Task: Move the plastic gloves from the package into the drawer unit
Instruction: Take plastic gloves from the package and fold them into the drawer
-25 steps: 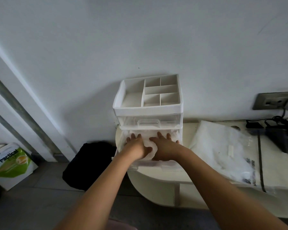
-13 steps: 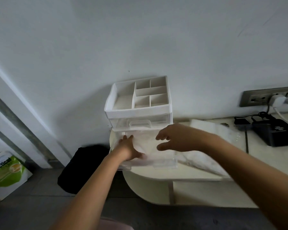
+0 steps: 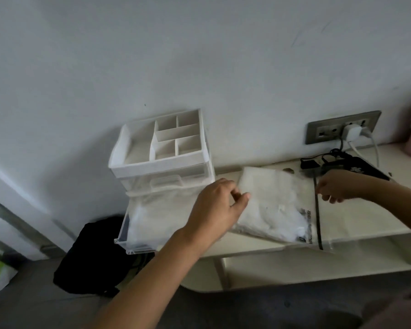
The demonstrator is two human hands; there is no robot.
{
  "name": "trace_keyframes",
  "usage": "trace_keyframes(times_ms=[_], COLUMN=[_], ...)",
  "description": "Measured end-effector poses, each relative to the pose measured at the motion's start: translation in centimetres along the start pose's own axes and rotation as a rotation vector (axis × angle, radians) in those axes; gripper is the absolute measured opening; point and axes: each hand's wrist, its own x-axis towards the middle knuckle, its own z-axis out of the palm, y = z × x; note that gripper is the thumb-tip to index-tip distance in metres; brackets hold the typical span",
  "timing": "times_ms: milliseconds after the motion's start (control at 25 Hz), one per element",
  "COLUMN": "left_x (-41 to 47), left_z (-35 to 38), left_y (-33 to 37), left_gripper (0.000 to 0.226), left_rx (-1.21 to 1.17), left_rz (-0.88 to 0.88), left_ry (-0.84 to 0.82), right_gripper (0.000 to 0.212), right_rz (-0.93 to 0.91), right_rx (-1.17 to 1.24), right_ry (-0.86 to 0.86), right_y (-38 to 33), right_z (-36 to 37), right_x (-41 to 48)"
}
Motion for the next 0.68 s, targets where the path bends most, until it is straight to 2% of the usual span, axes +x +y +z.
trace_keyframes(times_ms=[80, 200, 320, 400, 480, 520, 560, 600, 680], left_x=[0.7, 1.7, 1.9, 1.5, 0.7, 0.4, 0.1, -0.1, 0.0], left_z=[2.4, 6.8, 11.6, 13.8, 15.2, 15.8, 16.2, 16.4, 16.8], left_y=[1.2, 1.8, 0.2, -1.4, -2.8, -3.3, -3.6, -3.8, -3.9], left_gripper=[0.021, 0.022, 0.045, 0.066, 0.092, 0.095, 0.094, 0.092, 0.092], left_rx=[-0.041, -0.090, 0.024, 0.125, 0.139, 0.135, 0.126, 0.114, 0.097], left_rz=[0.052, 0.043, -0.043, -0.079, -0.075, -0.059, -0.035, -0.016, -0.014], left_ry=[-0.080, -0.180, -0.279, -0.327, -0.277, -0.218, -0.148, -0.084, -0.055], right_gripper=[0.027, 0.026, 0.027, 0.024, 0.019, 0.019, 0.020, 0.020, 0.019], right_rz=[0.089, 0.133, 0.174, 0.150, 0.176, 0.189, 0.173, 0.136, 0.007], right_rx=[0.038, 0.130, 0.264, 0.425, 0.729, 0.911, 0.956, 0.936, 0.655], right_ry=[-0.064, -0.060, -0.021, -0.056, -0.073, -0.106, -0.129, -0.144, -0.105], right_y=[0.9, 1.3, 1.6, 2.1, 2.3, 2.3, 2.2, 2.3, 1.9], right_z=[0.9, 2.5, 2.9, 2.9, 3.0, 3.1, 3.1, 3.3, 3.7], right_x=[0.3, 0.8, 1.1, 1.3, 0.7, 0.6, 0.5, 0.3, 0.2])
